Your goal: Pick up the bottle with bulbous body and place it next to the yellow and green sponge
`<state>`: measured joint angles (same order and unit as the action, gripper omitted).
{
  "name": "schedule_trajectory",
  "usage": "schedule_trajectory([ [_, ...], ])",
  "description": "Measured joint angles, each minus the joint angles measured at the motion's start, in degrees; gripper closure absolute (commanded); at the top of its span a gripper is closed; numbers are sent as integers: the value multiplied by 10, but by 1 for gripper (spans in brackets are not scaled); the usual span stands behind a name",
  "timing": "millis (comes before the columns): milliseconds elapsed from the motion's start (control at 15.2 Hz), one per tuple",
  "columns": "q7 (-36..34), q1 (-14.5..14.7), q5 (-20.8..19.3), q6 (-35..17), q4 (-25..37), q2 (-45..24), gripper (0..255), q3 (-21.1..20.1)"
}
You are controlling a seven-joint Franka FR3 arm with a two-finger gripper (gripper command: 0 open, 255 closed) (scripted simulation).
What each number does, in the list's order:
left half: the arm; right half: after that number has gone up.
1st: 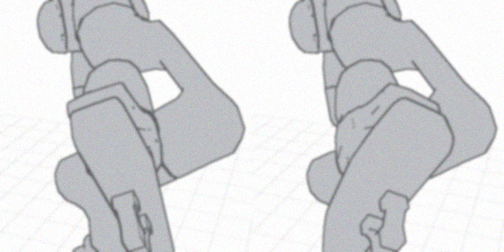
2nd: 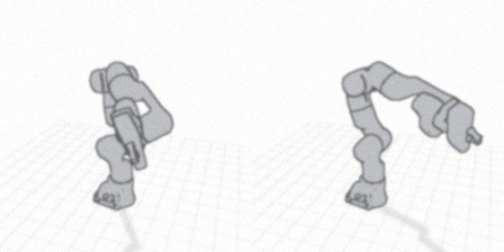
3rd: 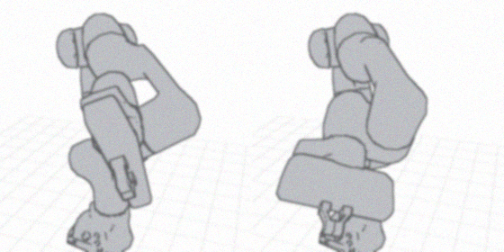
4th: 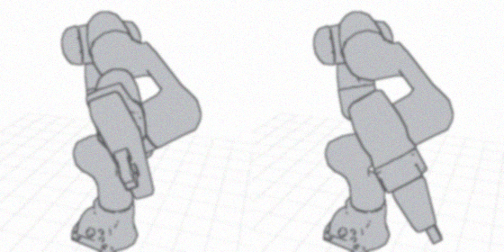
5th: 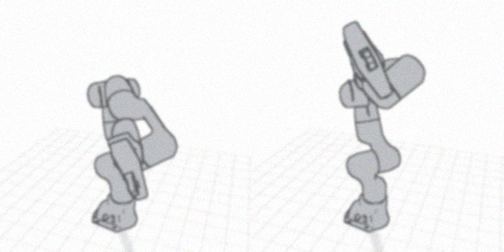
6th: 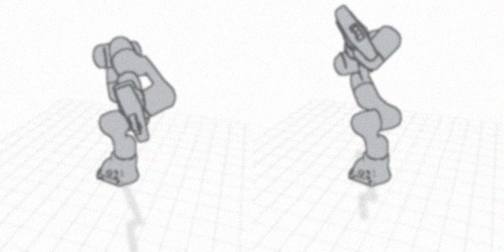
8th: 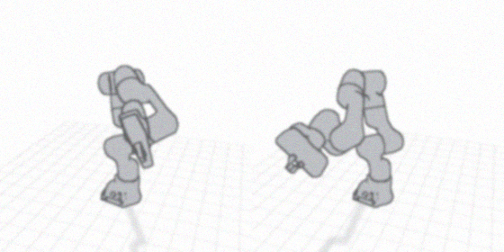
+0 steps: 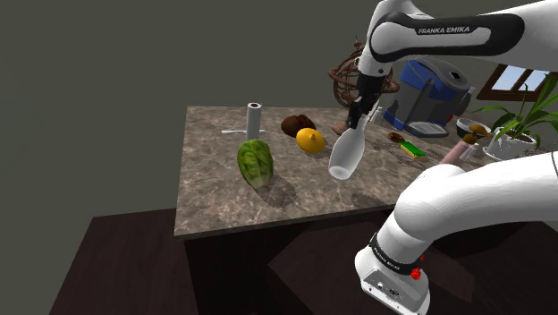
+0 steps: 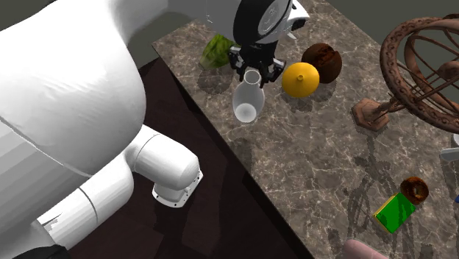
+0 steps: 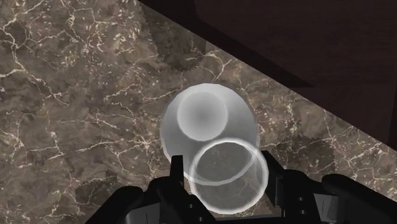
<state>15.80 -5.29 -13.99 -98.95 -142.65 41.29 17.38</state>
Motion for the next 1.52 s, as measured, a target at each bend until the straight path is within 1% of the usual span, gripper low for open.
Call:
schedule_trajectory([
  [462,4,3,8,53,52,1,255,-9],
  [1518,14,10,23,165,192,-27,255,-24],
])
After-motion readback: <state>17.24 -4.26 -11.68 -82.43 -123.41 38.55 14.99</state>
